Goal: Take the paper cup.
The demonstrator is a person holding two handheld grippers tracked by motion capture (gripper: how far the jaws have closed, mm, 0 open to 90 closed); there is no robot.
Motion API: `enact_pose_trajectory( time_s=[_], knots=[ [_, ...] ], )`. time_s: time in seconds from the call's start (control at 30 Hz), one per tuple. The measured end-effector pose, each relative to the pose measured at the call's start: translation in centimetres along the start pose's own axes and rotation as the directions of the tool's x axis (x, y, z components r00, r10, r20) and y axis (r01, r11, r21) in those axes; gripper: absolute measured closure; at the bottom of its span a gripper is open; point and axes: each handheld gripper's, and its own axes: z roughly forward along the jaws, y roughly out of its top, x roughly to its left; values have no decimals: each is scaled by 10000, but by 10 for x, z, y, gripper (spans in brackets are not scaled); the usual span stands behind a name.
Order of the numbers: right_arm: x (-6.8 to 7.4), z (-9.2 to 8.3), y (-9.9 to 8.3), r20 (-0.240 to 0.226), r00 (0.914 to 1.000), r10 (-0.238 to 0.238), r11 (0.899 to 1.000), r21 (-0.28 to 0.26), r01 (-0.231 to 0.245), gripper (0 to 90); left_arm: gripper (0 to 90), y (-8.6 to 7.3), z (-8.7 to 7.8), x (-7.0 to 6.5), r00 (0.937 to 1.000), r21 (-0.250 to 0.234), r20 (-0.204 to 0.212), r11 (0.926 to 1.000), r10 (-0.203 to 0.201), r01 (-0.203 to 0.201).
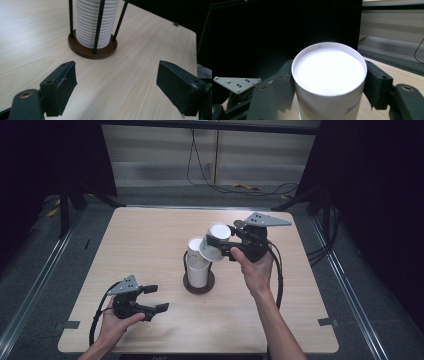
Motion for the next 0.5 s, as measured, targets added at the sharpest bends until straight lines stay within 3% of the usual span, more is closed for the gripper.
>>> enact_pose_trajectory(
  time_s=[0.27,0.37,0.5],
  knots=[
    [5,-11,-7,-222,9997,-72,9998,175,76,352,158,14,11,-6,9994,-128,240,9997,229,-226],
    [6,-15,-12,-671,9976,184,9997,169,-173,351,158,19,17,-9,9991,-125,301,9995,309,-305],
    [10,-19,-18,-597,9982,50,9994,334,-31,352,158,25,27,-15,9980,-194,494,9990,404,-395]
  ],
)
